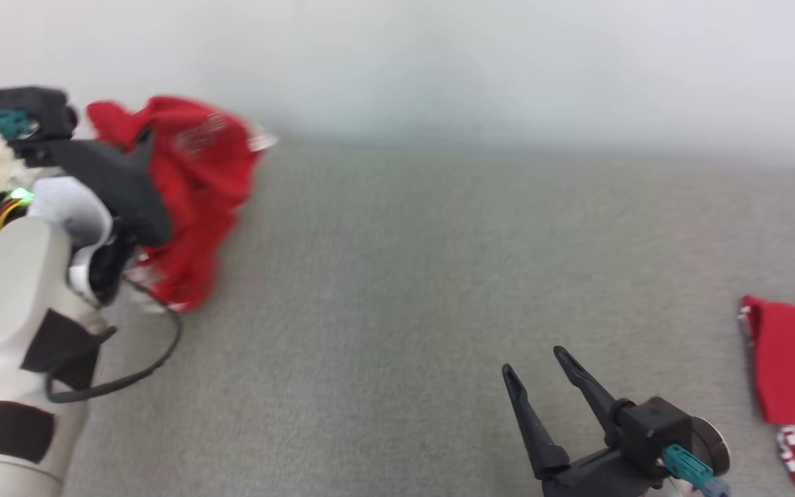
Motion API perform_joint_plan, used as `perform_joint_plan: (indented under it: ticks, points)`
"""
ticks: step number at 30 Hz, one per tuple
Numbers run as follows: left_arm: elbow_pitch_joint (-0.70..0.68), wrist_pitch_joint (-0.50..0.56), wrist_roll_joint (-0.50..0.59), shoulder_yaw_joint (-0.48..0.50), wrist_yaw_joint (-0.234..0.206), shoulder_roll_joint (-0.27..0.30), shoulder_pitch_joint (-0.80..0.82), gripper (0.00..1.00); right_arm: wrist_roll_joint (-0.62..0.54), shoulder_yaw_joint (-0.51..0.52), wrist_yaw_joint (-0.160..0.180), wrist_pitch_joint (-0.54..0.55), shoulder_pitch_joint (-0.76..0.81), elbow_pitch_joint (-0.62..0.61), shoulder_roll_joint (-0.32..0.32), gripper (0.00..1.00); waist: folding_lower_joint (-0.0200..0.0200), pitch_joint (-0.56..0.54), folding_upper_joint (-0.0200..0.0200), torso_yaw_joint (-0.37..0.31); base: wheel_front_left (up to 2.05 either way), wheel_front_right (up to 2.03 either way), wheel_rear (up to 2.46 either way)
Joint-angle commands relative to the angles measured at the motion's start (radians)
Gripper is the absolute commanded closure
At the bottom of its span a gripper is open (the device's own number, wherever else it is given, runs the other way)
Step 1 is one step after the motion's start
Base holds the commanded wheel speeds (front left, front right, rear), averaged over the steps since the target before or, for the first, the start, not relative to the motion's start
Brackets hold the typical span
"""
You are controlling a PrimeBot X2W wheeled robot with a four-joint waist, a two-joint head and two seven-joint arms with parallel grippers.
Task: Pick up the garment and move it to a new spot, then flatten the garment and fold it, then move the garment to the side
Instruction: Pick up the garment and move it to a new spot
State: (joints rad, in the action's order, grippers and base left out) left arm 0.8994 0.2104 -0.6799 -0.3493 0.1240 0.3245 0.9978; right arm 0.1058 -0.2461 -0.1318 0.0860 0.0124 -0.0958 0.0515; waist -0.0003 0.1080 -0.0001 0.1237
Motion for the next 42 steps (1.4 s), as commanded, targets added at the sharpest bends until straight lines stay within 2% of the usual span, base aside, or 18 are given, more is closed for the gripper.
perform_joint_plan:
  ticks: [1,6,8,13,18,23,24,25,28,33,36,38,42]
  points:
    - [-0.032,-0.002,-0.01,-0.004,0.004,-0.014,-0.015,1.0,0.005,0.007,0.002,-0.008,0.019,0.0,-0.002,0.0,0.0003,-0.158,0.0001,-0.109,0.0,0.0,0.0]
    - [-0.185,0.017,-0.049,-0.013,0.006,-0.071,-0.06,1.0,0.006,0.029,0.002,-0.009,0.037,-0.006,-0.003,0.0,0.0003,-0.191,0.0001,-0.193,0.0,0.0,0.0]
    - [-0.262,0.024,-0.078,-0.009,-0.007,-0.096,-0.087,1.0,0.004,0.032,0.002,-0.001,0.041,-0.014,-0.004,0.0,0.0003,-0.195,0.0001,-0.25,0.0,0.0,0.0]
    - [-0.366,0.03,-0.106,-0.017,-0.029,-0.162,-0.126,1.0,0.0,0.038,0.002,0.006,0.034,-0.029,-0.003,0.0,0.0003,-0.179,0.0001,-0.334,0.0,0.0,0.0]
    - [-0.411,0.017,-0.099,-0.043,-0.057,-0.19,-0.202,1.0,0.003,0.032,0.002,0.005,0.027,-0.035,-0.003,0.0,0.0003,-0.157,0.0001,-0.384,0.0,0.0,0.0]
    - [-0.387,-0.006,-0.069,-0.087,-0.068,-0.183,-0.332,1.0,0.019,0.035,0.002,-0.007,0.036,-0.029,-0.004,0.0,0.0003,-0.15,0.0001,-0.399,0.0,0.0,0.0]
    - [-0.383,-0.015,-0.066,-0.099,-0.062,-0.181,-0.359,0.37,0.02,0.035,0.002,-0.006,0.038,-0.026,-0.004,0.0,0.0003,-0.149,0.0001,-0.399,0.0,0.0,0.0]
    - [-0.373,-0.025,-0.07,-0.105,-0.058,-0.183,-0.388,0.0,0.023,0.032,0.002,-0.006,0.038,-0.023,-0.004,0.0,0.0003,-0.149,0.0001,-0.397,0.0,0.0,0.0]
    - [-0.341,-0.07,-0.026,-0.131,-0.066,-0.16,-0.448,0.0,0.03,0.023,0.002,-0.011,0.035,-0.015,-0.004,0.0,0.0003,-0.151,0.0001,-0.387,0.0,0.0,0.0]
    - [-0.35,-0.243,0.023,-0.126,-0.102,-0.155,-0.539,0.0,0.037,0.035,0.002,-0.021,0.048,-0.008,-0.003,0.0,0.0003,-0.165,0.0001,-0.35,0.0,0.0,0.0]
    - [-0.398,-0.382,0.055,-0.119,-0.112,-0.146,-0.608,0.0,0.036,0.057,0.002,-0.026,0.061,-0.003,-0.003,0.0,0.0003,-0.179,0.0001,-0.316,0.0,0.0,0.0]
    - [-0.446,-0.448,0.08,-0.099,-0.14,-0.135,-0.657,0.0,0.036,0.068,0.002,-0.028,0.068,-0.003,-0.003,0.0,0.0003,-0.188,0.0001,-0.292,0.0,0.0,0.0]
    - [-0.551,-0.475,0.116,-0.06,-0.174,-0.121,-0.785,0.0,0.03,0.086,0.002,-0.036,0.08,0.005,-0.003,0.0,0.0003,-0.202,0.0001,-0.24,0.0,0.0,0.0]
